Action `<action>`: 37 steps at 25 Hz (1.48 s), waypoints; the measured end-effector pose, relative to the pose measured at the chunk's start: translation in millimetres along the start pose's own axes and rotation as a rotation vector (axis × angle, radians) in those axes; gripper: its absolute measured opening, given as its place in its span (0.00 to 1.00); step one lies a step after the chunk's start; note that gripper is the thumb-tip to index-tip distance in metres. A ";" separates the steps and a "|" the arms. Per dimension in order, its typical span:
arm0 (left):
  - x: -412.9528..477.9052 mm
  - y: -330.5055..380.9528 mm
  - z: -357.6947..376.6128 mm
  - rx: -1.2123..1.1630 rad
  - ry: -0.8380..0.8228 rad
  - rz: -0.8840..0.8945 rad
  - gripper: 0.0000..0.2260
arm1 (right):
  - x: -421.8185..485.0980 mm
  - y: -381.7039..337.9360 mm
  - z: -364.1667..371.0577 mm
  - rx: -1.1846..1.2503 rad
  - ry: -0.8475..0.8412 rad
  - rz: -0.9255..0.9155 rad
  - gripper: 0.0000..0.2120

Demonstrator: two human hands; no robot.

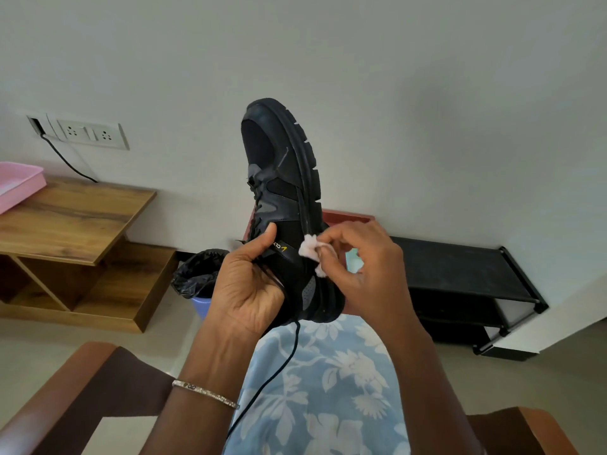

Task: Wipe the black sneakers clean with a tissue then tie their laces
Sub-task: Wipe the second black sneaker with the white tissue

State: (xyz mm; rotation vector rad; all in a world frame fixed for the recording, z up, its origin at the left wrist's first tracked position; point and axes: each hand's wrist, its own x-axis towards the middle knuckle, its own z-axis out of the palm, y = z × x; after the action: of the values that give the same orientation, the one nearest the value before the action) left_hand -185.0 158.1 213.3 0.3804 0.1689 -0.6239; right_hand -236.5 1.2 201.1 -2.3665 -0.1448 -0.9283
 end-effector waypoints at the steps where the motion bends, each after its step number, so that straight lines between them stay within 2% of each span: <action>1: -2.0 -2.0 0.5 0.005 -0.001 0.000 0.11 | 3.6 -1.0 5.5 0.008 0.058 -0.001 0.03; 5: -2.9 1.9 -5.7 0.014 0.000 0.013 0.11 | -7.7 2.0 11.9 0.030 0.039 -0.047 0.05; 10: -0.4 7.5 -10.3 0.018 0.017 0.044 0.10 | -36.2 9.0 1.6 0.089 -0.165 0.006 0.04; 15: -4.0 0.6 -4.2 0.038 0.014 -0.009 0.12 | -6.6 -0.6 7.1 0.058 0.071 0.027 0.01; 17: -4.4 1.3 -5.2 0.020 0.019 -0.004 0.11 | -3.7 -2.2 9.6 0.085 0.065 0.046 0.02; 19: -3.1 6.2 -9.0 0.000 0.028 0.011 0.12 | -13.6 2.4 2.9 0.109 -0.065 0.055 0.02; 22: -0.4 12.4 -11.7 -0.017 0.058 0.059 0.10 | -28.4 9.0 -14.2 0.146 -0.356 0.117 0.03; 23: 0.1 12.3 -11.1 -0.014 0.059 0.066 0.09 | -29.1 9.9 -17.3 0.146 -0.395 0.133 0.03; 25: -1.3 10.2 -8.9 -0.010 0.047 0.050 0.09 | -23.0 8.4 -16.0 0.115 -0.343 0.139 0.02; 30: -6.9 1.6 -1.1 0.027 0.006 0.008 0.12 | 8.9 -4.2 6.4 0.105 -0.005 0.087 0.02; 32: -7.6 0.4 -1.5 0.016 0.005 0.015 0.13 | 11.8 -4.9 9.4 0.111 0.050 0.092 0.02; 34: -7.6 2.6 -4.4 0.020 -0.005 0.010 0.13 | 3.4 -4.3 3.9 0.128 -0.016 0.058 0.02; 37: -7.0 7.5 -7.7 0.036 0.020 0.021 0.12 | -11.0 -4.0 -13.5 0.146 -0.265 0.083 0.03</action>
State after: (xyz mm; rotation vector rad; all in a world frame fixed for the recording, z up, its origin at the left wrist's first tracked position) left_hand -186.4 170.5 210.3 0.4224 0.1733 -0.6032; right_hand -254.0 -1.9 203.7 -2.3300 -0.2083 -0.5433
